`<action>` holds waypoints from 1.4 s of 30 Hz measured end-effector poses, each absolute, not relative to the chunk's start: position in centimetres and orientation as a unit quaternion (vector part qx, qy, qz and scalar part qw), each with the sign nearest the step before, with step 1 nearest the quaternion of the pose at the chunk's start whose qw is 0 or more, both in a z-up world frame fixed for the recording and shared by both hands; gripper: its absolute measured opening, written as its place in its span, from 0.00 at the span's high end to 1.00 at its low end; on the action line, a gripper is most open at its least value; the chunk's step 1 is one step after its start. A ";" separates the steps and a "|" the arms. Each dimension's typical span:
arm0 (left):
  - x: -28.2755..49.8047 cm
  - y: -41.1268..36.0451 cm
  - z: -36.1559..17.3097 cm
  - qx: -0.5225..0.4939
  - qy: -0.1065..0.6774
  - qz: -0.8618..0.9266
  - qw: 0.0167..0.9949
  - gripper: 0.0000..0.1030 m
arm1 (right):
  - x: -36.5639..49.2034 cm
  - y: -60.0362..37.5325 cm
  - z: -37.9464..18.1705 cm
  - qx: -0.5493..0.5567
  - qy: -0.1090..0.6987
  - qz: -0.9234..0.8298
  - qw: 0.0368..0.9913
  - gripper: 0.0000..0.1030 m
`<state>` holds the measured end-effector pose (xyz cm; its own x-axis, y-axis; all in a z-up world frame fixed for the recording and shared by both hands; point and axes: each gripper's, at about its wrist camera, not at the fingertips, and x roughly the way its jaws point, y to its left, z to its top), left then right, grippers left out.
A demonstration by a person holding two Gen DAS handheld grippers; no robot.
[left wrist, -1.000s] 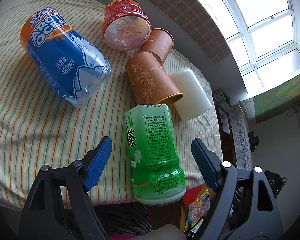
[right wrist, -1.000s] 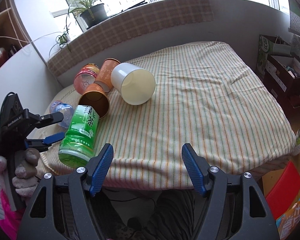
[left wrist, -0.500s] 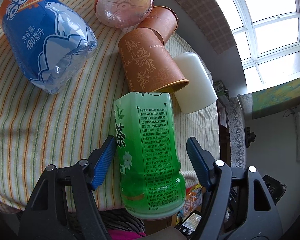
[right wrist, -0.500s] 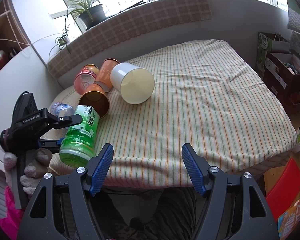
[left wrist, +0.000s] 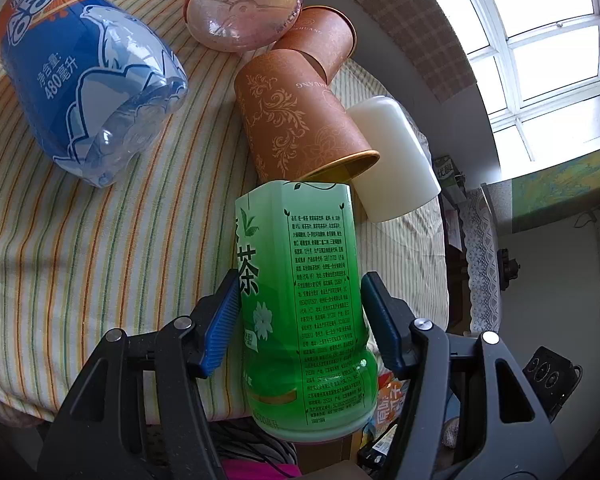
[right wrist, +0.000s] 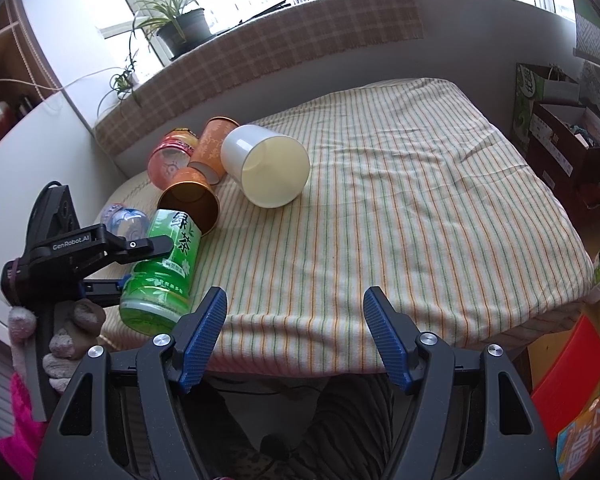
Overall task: Flip cup upright
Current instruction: 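Rotate the held green bottle with the left tool until its base faces the bed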
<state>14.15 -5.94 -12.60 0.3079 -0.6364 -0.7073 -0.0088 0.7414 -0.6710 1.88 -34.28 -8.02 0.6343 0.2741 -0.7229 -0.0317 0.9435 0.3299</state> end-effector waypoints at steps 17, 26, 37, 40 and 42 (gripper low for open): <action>12.4 -6.9 -10.1 -0.241 0.520 -0.212 0.792 0.40 | 1.9 -33.9 -8.0 0.145 0.419 0.085 0.892 0.32; 10.3 -9.2 -7.3 -0.158 0.473 -0.214 0.840 0.41 | 1.8 -33.8 -7.9 0.144 0.417 0.081 0.894 0.32; 10.7 -12.6 -4.8 -0.064 0.410 -0.208 0.886 0.42 | 1.6 -34.3 -8.0 0.149 0.418 0.073 0.893 0.32; 11.1 -13.5 -4.9 -0.048 0.406 -0.206 0.889 0.42 | 1.5 -34.6 -8.0 0.152 0.418 0.069 0.893 0.32; 11.2 -14.0 -5.0 -0.038 0.405 -0.205 0.890 0.42 | 1.5 -34.8 -8.0 0.154 0.418 0.068 0.893 0.32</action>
<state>11.21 -14.04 -5.02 0.5874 -0.3955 -0.7061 0.3332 0.9133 -0.2343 1.46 -34.79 -7.99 0.6420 0.2504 -0.7247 0.0073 0.9431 0.3324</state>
